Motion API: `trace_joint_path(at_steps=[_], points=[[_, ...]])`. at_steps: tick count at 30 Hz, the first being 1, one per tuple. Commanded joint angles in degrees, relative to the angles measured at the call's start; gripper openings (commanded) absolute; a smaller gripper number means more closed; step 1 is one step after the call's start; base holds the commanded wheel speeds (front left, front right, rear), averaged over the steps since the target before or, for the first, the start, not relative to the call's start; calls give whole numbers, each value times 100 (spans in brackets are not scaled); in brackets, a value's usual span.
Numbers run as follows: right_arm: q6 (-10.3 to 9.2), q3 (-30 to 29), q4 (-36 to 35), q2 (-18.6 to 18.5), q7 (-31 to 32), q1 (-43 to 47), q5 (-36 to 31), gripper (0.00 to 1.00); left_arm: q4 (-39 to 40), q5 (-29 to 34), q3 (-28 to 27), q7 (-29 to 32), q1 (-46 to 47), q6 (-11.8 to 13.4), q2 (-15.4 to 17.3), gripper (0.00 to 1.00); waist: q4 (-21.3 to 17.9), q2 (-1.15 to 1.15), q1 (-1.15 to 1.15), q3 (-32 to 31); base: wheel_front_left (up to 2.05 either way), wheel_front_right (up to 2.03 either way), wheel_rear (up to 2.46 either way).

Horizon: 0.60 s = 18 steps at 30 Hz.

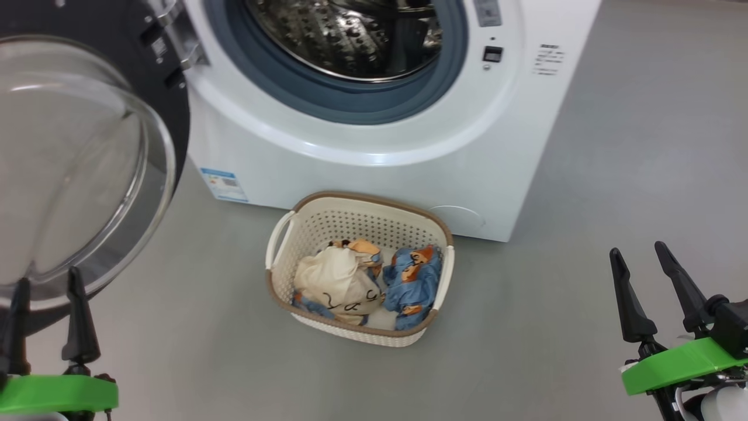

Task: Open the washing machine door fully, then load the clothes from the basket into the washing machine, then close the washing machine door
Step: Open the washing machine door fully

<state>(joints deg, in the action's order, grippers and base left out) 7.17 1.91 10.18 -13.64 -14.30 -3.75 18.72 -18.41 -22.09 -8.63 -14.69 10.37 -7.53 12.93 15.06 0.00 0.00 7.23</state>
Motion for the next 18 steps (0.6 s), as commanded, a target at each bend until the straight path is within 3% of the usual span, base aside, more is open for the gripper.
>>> trace_joint_path(at_steps=[1, 18], points=[[32, 96, -142, -72, -70, 42, 92, 100, 171, 9, -163, -30, 34, 5, 177, 100, -178, 0, 0, -87, 0, 0, 0], [32, 105, -150, -75, -70, -5, 76, 100, 167, -46, 208, -30, -154, 5, 6, 100, -1261, 0, 0, -140, 0, 0, 0]])
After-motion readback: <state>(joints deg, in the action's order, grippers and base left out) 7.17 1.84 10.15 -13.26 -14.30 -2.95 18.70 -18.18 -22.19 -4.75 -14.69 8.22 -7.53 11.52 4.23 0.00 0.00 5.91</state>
